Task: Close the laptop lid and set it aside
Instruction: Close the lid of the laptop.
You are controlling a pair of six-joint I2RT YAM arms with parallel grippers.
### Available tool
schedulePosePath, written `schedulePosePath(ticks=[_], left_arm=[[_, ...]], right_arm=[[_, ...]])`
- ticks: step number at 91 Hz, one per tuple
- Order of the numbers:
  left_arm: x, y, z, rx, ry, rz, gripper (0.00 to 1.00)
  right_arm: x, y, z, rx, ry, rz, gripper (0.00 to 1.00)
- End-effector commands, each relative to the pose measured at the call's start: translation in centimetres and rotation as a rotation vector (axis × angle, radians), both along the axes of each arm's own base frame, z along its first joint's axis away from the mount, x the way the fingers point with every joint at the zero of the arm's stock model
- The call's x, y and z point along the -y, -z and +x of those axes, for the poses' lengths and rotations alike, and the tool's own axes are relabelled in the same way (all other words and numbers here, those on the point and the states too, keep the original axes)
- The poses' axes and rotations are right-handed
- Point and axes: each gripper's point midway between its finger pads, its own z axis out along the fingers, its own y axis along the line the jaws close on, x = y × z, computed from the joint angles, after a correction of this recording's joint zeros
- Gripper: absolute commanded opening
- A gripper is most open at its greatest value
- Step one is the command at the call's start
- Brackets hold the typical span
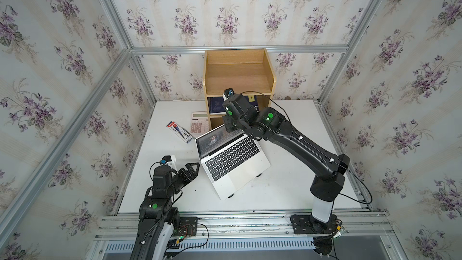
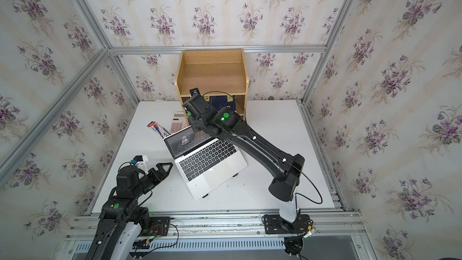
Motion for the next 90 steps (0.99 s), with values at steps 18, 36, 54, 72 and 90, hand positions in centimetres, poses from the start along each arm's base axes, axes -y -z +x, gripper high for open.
schedulePosePath(ticks=[18,36,54,72,90], left_arm=[[-2.2,-0.6,-0.3,-0.007,-0.104,0.083,0.94],[-3.4,-2.0,-0.8,-0.001,-0.160,0.121,0.94],[-3.4,-4.7,-1.2,0.034,-0.167,0.112,0.94],[-1.6,-6.7,-1.3,0.068,-0.077,0.048,0.94],[0.8,-7.4,-1.9,0.108,0.071,-0.011,0.94]], right_arm=[[3.2,4.6,-3.7,-0.132,-0.013,-0.129,0.17],[4.8,6.1,-5.3,-0.156,-0.009,-0.105,0.17],[5.8,8.1,-7.3,-0.200,-0.032,-0.032,0.20],[6.0,11.4,-8.9,-0.247,-0.060,0.036,0.23],[5.5,15.6,-9.9,-0.295,-0.095,0.065,0.22]])
